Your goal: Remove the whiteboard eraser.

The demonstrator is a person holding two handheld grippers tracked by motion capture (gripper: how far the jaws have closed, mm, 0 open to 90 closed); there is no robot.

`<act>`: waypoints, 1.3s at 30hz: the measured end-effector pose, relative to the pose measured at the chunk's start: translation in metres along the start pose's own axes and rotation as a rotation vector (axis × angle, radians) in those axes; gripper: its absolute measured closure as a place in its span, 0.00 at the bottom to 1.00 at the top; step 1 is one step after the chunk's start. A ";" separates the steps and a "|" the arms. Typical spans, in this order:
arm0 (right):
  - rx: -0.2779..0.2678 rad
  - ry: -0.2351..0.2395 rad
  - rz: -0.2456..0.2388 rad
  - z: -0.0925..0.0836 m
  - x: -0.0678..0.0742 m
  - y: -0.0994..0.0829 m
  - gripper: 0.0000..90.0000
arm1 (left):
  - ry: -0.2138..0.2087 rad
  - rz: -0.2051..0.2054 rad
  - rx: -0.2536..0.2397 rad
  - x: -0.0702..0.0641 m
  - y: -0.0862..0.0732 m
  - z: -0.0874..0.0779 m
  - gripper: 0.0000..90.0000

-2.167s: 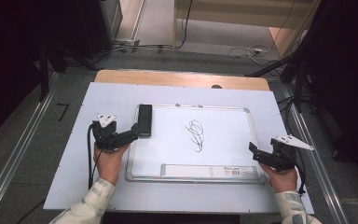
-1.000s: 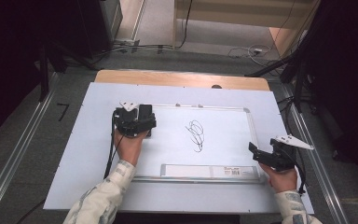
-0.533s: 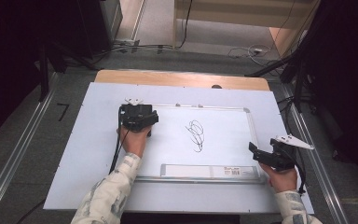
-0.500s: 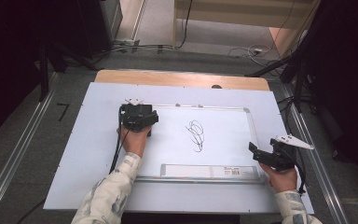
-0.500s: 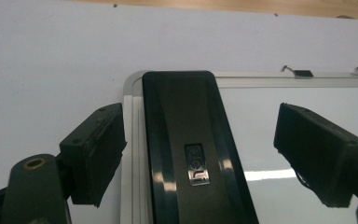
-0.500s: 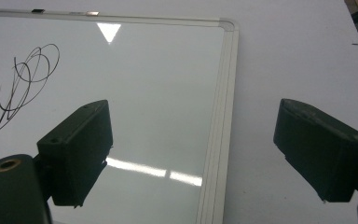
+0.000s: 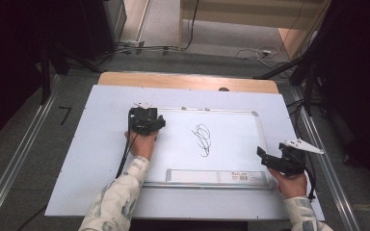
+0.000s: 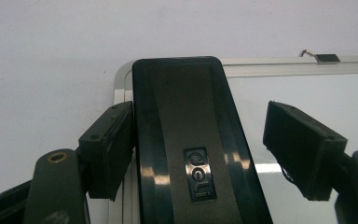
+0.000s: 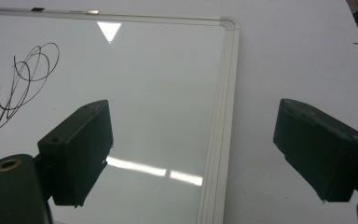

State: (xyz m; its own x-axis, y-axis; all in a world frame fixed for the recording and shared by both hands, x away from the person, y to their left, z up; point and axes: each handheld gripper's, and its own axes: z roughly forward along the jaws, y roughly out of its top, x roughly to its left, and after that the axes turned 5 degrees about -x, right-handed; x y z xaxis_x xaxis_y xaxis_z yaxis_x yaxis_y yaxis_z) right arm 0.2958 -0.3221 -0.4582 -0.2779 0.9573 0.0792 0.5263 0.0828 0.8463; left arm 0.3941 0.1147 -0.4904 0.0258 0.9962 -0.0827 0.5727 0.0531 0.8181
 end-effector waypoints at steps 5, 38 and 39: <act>0.000 0.000 0.000 0.000 0.000 0.000 0.12 | 0.018 -0.004 0.000 0.000 0.001 0.003 0.33; -0.002 0.002 0.001 0.000 0.000 0.000 0.12 | 0.030 0.044 0.018 -0.004 -0.003 0.006 0.46; -0.001 0.001 0.002 0.000 0.000 0.000 0.12 | 0.029 0.044 0.018 -0.003 -0.003 0.006 0.46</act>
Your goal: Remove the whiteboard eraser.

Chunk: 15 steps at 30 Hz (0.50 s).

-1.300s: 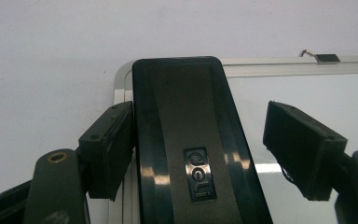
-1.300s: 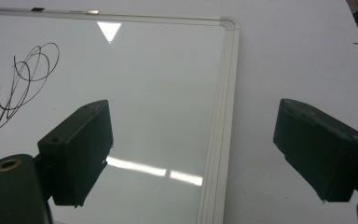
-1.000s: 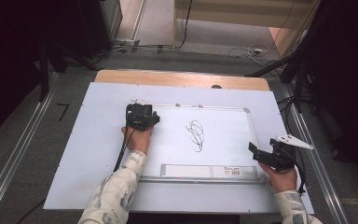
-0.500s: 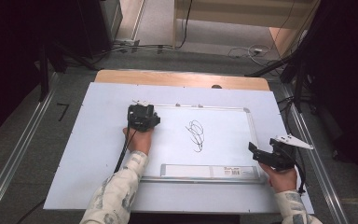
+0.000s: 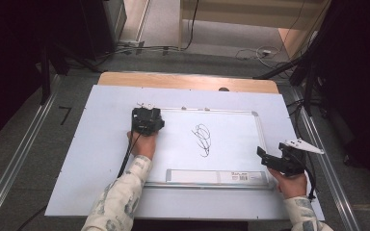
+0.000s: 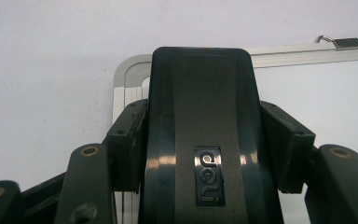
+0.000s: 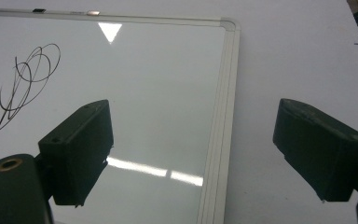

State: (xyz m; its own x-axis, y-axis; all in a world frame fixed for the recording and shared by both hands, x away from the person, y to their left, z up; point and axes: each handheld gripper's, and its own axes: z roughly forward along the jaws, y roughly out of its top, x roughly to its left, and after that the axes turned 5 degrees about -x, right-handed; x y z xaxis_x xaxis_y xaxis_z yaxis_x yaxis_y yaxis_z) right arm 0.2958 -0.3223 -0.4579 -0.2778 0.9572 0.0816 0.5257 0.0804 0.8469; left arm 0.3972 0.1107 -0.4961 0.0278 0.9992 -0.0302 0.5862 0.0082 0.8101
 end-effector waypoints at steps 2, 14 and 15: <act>0.000 0.001 -0.001 0.000 0.000 0.000 0.12 | -0.003 -0.001 0.002 0.000 0.000 0.000 0.46; 0.005 0.002 0.002 0.001 0.000 0.000 0.12 | -0.017 -0.004 0.003 0.003 0.001 -0.003 0.45; 0.004 0.002 0.001 0.001 -0.001 0.000 0.12 | -0.018 -0.002 0.004 0.003 0.001 -0.003 0.45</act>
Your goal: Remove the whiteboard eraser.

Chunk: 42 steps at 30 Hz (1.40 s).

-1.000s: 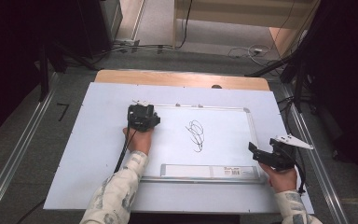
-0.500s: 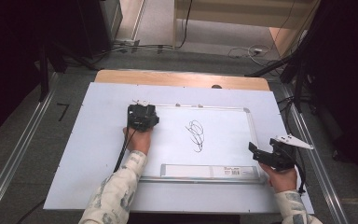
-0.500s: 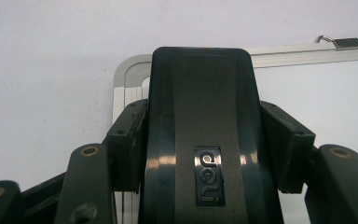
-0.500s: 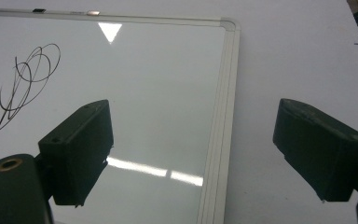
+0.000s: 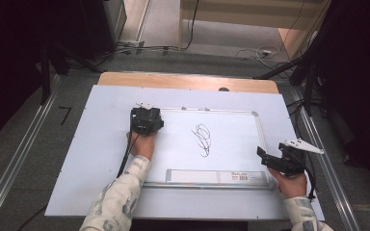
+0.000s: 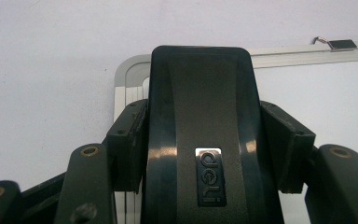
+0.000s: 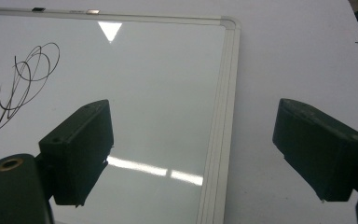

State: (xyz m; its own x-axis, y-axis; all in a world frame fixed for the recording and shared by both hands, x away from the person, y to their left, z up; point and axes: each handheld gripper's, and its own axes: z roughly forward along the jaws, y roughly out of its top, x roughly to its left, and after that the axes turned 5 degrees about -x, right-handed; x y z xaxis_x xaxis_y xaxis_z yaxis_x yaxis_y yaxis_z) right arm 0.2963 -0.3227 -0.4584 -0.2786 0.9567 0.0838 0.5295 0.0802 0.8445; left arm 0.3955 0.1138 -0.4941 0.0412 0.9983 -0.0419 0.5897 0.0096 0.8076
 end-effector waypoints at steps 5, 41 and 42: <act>-0.001 0.001 0.000 0.000 0.000 0.000 0.12 | -0.006 -0.013 -0.011 0.001 0.000 -0.003 0.45; 0.003 0.024 -0.022 0.009 0.008 0.005 0.12 | -0.115 -0.035 -0.119 0.005 0.010 -0.056 0.45; 0.003 0.024 -0.021 0.008 0.008 0.005 0.12 | -0.117 -0.038 -0.119 0.005 0.010 -0.056 0.45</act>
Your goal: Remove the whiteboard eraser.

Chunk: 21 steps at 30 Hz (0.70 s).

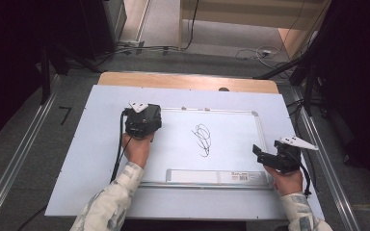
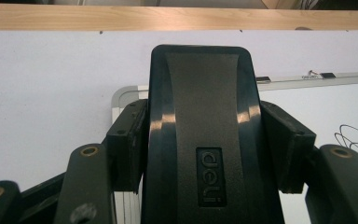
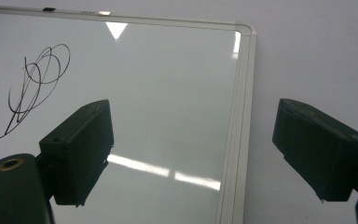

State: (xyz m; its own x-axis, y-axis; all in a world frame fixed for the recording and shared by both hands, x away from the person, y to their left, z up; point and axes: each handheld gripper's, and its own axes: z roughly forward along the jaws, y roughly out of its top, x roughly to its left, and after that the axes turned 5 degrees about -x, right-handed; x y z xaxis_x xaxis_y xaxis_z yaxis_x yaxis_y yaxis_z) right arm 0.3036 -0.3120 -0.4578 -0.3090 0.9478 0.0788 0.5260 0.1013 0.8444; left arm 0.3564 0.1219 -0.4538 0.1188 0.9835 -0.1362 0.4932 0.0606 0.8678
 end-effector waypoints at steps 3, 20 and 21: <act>0.003 -0.002 -0.002 0.000 0.000 0.000 0.12 | -0.002 0.001 0.000 0.000 -0.001 0.000 0.45; 0.001 -0.002 0.000 -0.001 0.000 -0.001 0.12 | -0.005 -0.003 0.003 0.001 -0.002 0.001 0.45; 0.001 -0.002 0.000 -0.001 0.000 -0.001 0.12 | -0.005 -0.002 0.003 0.001 -0.002 0.001 0.45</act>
State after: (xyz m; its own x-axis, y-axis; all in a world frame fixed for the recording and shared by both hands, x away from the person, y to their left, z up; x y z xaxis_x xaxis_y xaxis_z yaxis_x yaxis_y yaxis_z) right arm 0.3027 -0.3126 -0.4580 -0.3077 0.9484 0.0774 0.5267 0.1020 0.8439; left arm 0.3563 0.1230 -0.4558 0.1221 0.9825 -0.1408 0.4962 0.0624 0.8660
